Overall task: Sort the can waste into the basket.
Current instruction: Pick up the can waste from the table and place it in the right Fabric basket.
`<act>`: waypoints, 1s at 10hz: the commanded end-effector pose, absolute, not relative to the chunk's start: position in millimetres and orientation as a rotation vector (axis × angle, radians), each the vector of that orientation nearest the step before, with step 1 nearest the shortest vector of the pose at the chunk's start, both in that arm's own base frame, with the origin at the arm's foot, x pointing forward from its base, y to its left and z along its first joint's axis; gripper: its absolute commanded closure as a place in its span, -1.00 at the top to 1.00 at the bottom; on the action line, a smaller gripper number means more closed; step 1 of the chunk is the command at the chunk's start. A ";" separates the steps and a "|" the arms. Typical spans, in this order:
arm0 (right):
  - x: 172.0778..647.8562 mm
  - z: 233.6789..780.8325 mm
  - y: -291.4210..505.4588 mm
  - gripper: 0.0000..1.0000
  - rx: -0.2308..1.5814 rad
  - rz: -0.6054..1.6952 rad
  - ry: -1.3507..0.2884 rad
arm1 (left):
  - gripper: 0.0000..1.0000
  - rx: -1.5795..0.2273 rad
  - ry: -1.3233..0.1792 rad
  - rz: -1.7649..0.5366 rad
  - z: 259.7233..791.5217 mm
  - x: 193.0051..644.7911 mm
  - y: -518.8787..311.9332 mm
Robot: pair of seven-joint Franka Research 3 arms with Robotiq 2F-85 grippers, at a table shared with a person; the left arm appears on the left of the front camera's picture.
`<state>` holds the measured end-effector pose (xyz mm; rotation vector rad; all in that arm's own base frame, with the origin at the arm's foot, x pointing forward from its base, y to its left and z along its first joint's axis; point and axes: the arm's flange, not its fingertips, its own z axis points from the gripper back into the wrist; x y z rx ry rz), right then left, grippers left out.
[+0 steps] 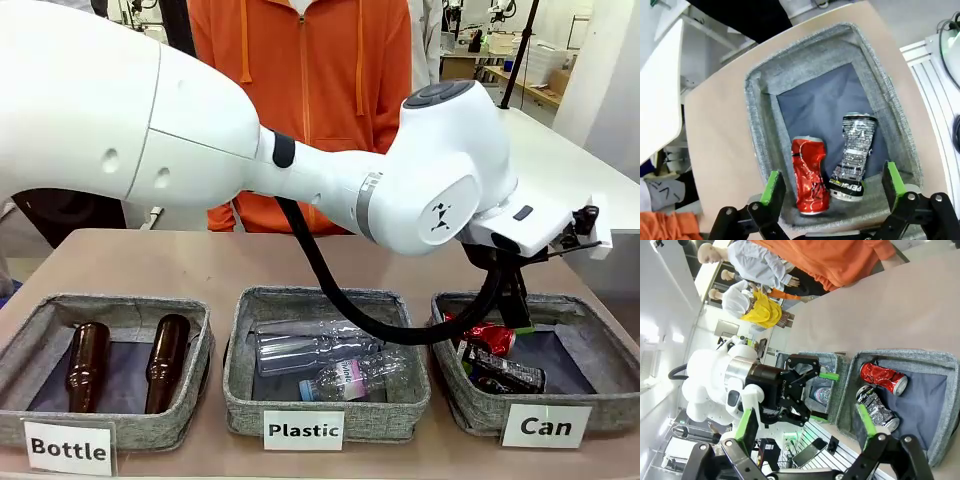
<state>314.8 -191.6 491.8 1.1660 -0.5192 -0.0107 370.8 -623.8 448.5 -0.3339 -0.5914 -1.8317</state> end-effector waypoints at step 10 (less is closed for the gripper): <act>357.5 460.4 -21.1 1.00 1.344 0.243 -0.275 | 1.00 -0.835 -0.309 -0.661 503.4 381.8 -117.8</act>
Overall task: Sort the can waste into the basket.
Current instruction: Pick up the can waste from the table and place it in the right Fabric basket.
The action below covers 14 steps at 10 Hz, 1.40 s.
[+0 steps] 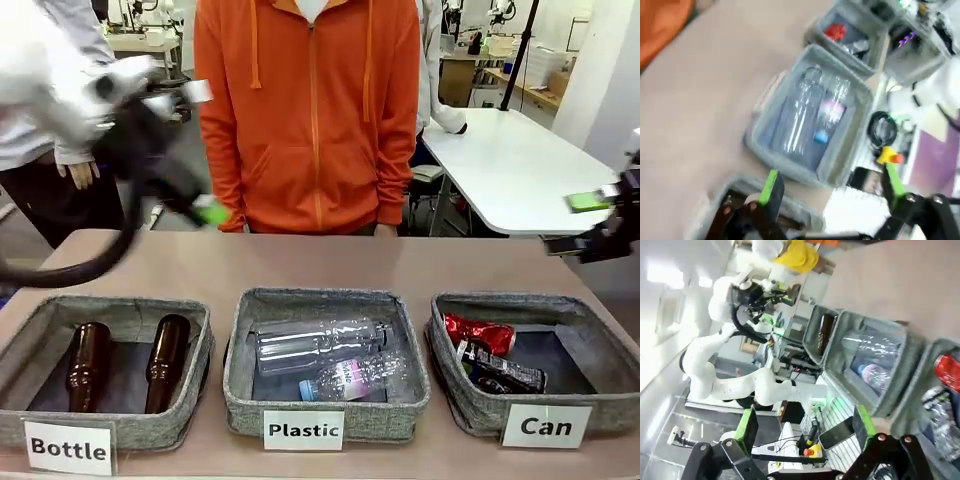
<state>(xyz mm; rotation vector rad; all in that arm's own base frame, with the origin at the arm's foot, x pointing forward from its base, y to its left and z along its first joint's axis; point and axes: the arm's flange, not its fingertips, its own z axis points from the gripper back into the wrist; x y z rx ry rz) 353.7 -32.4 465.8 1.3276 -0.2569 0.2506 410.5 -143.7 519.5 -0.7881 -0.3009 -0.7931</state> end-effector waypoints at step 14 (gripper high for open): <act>360.3 442.9 6.9 1.00 1.355 0.222 -0.230 | 1.00 -0.992 -0.327 -0.467 463.9 352.0 -17.1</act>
